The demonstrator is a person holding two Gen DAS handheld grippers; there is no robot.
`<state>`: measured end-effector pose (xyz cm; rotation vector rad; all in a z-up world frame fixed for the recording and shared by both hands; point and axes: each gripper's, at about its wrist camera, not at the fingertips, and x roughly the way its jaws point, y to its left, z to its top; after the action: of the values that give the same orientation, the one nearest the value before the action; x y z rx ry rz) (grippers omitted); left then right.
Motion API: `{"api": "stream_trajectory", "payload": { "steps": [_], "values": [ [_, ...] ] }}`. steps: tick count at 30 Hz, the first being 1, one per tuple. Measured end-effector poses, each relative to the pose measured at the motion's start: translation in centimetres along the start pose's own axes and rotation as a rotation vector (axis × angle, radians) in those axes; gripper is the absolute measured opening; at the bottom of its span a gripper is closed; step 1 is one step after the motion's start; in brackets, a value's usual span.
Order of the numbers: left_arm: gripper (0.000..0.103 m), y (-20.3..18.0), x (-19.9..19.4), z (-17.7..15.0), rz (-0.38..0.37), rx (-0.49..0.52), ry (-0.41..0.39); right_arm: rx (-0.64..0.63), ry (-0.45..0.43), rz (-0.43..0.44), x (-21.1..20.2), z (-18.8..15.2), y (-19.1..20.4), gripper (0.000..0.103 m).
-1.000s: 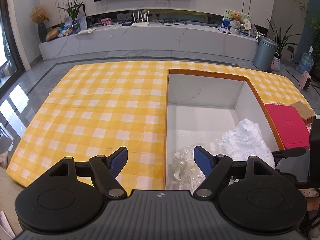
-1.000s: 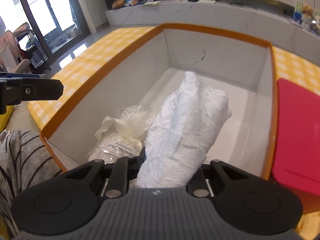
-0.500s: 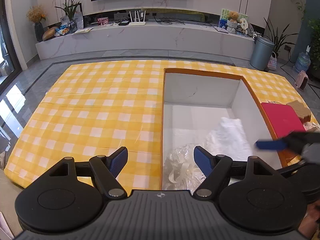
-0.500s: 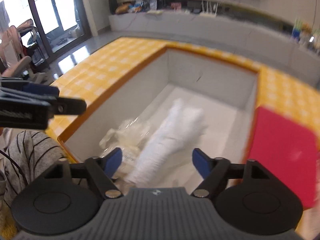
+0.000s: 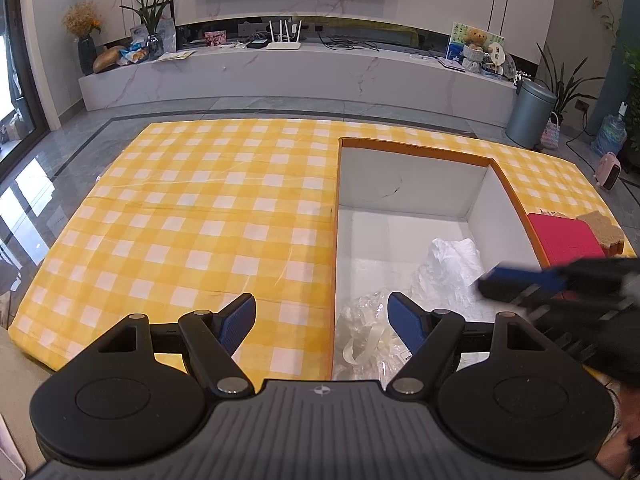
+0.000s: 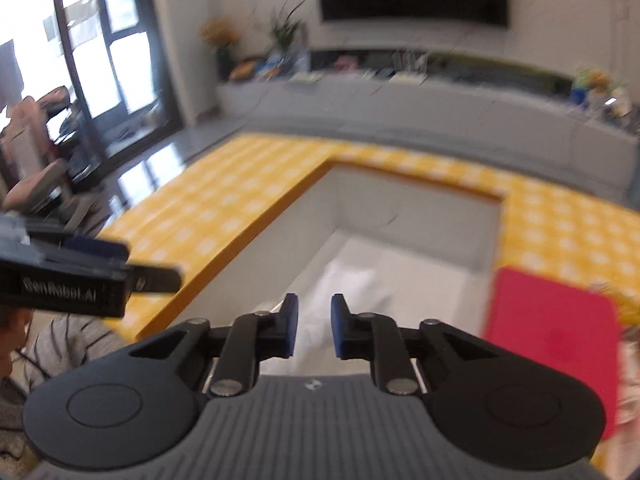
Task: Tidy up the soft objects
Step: 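Open both tools to drop the cloth and clear bag into the white box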
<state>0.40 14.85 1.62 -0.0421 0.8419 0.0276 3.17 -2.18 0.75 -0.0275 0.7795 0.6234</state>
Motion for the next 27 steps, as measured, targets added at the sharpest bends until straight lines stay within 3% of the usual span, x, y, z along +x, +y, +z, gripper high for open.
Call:
{"api": "stream_trajectory", "payload": {
  "steps": [5, 8, 11, 15, 21, 24, 25, 27],
  "values": [
    [0.088, 0.1, -0.1, -0.1, -0.009, 0.002, -0.002, -0.085, 0.19, 0.017, 4.6, 0.1, 0.8, 0.01],
    [0.088, 0.3, -0.1, 0.0, -0.021, 0.0, -0.003, -0.084, 0.326, 0.055, 7.2, 1.2, -0.8, 0.009],
    [0.088, 0.5, 0.4, 0.0, -0.03, -0.014, 0.009, -0.104, 0.464, -0.014, 10.3, 1.7, -2.4, 0.008],
    [0.088, 0.7, 1.0, 0.0, -0.029, -0.017, 0.024, -0.159, 0.576, -0.064, 12.9, 1.1, -2.9, 0.008],
    [0.088, 1.4, 1.3, -0.1, -0.019, -0.039, 0.04, -0.325, 0.62, -0.129, 12.9, -0.2, -1.0, 0.008],
    [0.088, 1.5, 1.2, -0.1, -0.008, -0.048, 0.039, -0.331, 0.583, -0.115, 11.9, -0.4, -0.6, 0.01],
    [0.088, 1.4, 1.1, -0.1, -0.005, -0.05, 0.038, -0.305, 0.556, -0.106, 11.3, -0.2, -0.6, 0.012],
    [0.088, 1.5, 1.0, -0.1, -0.008, -0.041, 0.033, -0.27, 0.496, -0.09, 9.6, 0.7, -1.1, 0.029]
  ]
}}
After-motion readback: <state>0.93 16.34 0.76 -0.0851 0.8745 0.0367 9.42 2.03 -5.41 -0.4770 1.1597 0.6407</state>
